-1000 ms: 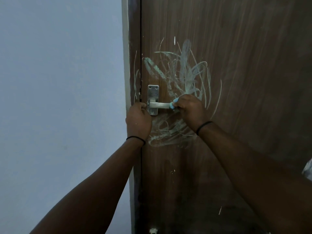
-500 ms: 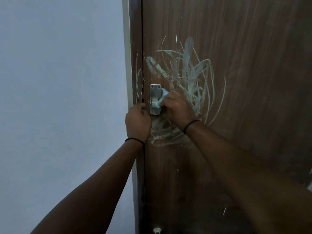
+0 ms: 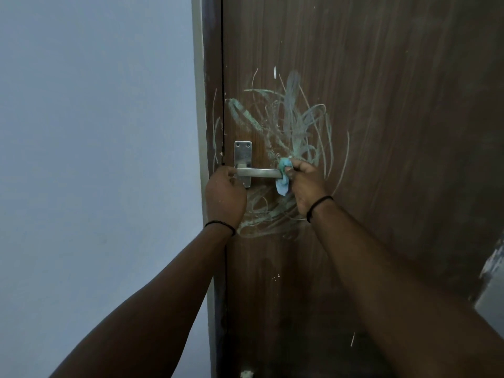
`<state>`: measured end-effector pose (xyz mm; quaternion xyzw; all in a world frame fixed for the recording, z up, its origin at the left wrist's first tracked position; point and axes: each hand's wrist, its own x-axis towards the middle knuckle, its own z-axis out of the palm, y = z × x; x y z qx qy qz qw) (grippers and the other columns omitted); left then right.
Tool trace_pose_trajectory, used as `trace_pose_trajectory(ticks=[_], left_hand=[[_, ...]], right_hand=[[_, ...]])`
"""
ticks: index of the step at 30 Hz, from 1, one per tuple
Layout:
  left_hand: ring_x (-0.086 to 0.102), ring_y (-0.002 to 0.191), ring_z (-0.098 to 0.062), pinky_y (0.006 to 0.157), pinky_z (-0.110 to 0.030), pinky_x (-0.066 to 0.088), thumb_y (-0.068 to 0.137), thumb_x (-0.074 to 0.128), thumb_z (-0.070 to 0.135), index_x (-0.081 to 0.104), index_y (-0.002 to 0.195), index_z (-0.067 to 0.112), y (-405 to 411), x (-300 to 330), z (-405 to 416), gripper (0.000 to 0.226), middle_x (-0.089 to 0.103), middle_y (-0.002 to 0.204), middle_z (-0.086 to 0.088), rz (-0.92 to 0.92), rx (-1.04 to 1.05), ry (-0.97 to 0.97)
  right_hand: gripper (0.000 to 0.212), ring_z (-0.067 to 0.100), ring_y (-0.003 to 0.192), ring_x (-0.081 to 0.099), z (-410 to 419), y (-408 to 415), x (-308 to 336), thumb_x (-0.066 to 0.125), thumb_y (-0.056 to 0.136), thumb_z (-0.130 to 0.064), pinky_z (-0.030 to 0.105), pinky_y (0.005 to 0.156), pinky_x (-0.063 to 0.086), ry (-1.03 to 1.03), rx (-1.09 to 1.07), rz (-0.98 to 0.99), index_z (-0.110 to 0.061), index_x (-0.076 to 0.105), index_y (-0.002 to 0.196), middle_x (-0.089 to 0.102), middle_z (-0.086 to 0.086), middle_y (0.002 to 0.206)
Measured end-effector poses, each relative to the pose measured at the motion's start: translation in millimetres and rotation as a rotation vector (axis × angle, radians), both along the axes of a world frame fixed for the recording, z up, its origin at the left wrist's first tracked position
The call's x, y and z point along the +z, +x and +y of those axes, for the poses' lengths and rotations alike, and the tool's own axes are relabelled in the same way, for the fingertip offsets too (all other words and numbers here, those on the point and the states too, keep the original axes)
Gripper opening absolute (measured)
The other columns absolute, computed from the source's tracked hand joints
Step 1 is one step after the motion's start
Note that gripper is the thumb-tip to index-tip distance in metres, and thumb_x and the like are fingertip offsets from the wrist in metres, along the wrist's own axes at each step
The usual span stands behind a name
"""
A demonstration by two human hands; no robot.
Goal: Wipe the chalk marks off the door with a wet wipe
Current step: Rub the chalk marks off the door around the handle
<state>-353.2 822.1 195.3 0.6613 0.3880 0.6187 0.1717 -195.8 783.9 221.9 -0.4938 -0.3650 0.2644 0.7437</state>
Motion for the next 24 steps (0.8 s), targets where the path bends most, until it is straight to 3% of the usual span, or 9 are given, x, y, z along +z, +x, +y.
trace_pose_trajectory(ticks=[1,4,8,12,16,18,20,22,24], left_hand=[[0.055,0.090,-0.010,0.073,-0.010,0.037,0.090,0.050,0.006,0.066,0.106,0.011,-1.9,0.7,1.0,0.023,0.069,0.105,-0.005,-0.003,0.009,-0.004],[0.051,0.090,-0.007,0.078,-0.017,0.039,0.091,0.049,0.006,0.067,0.107,0.010,-4.0,1.9,4.1,0.024,0.069,0.108,-0.006,-0.021,0.028,-0.018],[0.051,0.089,-0.007,0.076,-0.015,0.037,0.090,0.049,0.006,0.066,0.106,0.010,-1.7,1.0,5.2,0.024,0.069,0.107,-0.006,-0.019,0.026,-0.022],[0.054,0.090,-0.009,0.078,-0.019,0.038,0.090,0.049,0.007,0.066,0.106,0.010,-1.9,1.9,2.8,0.023,0.069,0.106,-0.006,-0.002,0.040,-0.008],[0.062,0.101,-0.021,0.082,-0.021,0.041,0.090,0.048,0.006,0.066,0.108,0.007,-6.1,3.5,7.2,0.026,0.069,0.110,-0.009,0.012,0.072,-0.023],[0.062,0.101,-0.022,0.081,-0.021,0.041,0.090,0.048,0.007,0.067,0.110,0.007,-7.9,3.2,10.4,0.027,0.069,0.110,-0.009,0.027,0.083,-0.036],[0.062,0.099,-0.020,0.079,-0.019,0.040,0.090,0.048,0.008,0.067,0.109,0.008,-9.8,2.8,13.0,0.026,0.070,0.109,-0.007,0.032,0.085,-0.049],[0.062,0.096,-0.019,0.078,-0.020,0.040,0.091,0.050,0.011,0.067,0.108,0.009,-11.7,2.5,14.7,0.025,0.070,0.107,-0.005,0.031,0.086,-0.047],[0.062,0.092,-0.016,0.077,-0.020,0.041,0.091,0.050,0.012,0.067,0.105,0.009,-13.8,2.3,17.1,0.023,0.070,0.104,-0.005,0.038,0.093,-0.028]], right_hand=[[0.028,0.028,0.087,0.063,2.4,-1.2,1.4,0.049,0.095,0.005,0.038,0.080,0.056,0.001,0.055,0.032,0.006,0.056,0.122,0.062,0.020,0.110],[0.033,0.029,0.080,0.060,3.7,-4.3,1.0,0.041,0.099,0.000,0.038,0.073,0.052,0.019,0.205,0.171,0.007,0.049,0.131,0.061,0.023,0.107],[0.033,0.038,0.118,0.055,11.8,-12.8,-11.7,0.037,0.103,-0.008,0.041,0.094,0.048,0.076,0.222,0.487,-0.003,0.045,0.135,0.054,0.022,0.133],[0.040,0.035,0.128,0.048,21.3,-38.2,-21.0,0.037,0.104,-0.021,0.042,0.091,0.046,0.245,0.236,0.818,-0.006,0.040,0.141,0.047,0.018,0.142],[0.039,0.033,0.126,0.049,30.4,-54.4,-22.4,0.038,0.104,-0.018,0.039,0.089,0.047,0.348,0.212,0.996,-0.003,0.040,0.140,0.047,0.018,0.140],[0.037,0.031,0.111,0.057,38.4,-70.5,-24.7,0.040,0.102,-0.009,0.035,0.087,0.051,0.319,0.235,0.990,0.004,0.041,0.137,0.055,0.020,0.124],[0.035,0.025,0.089,0.059,46.5,-90.7,-27.1,0.039,0.101,-0.002,0.033,0.095,0.050,0.261,0.282,0.916,0.007,0.043,0.135,0.058,0.019,0.106],[0.032,0.028,0.086,0.058,51.8,-105.7,-28.5,0.039,0.099,0.003,0.045,0.106,0.041,0.268,0.318,0.887,0.004,0.048,0.129,0.058,0.021,0.103],[0.030,0.028,0.081,0.059,51.4,-111.2,-27.5,0.041,0.096,0.008,0.048,0.101,0.045,0.282,0.301,0.887,-0.003,0.053,0.121,0.059,0.019,0.095]])
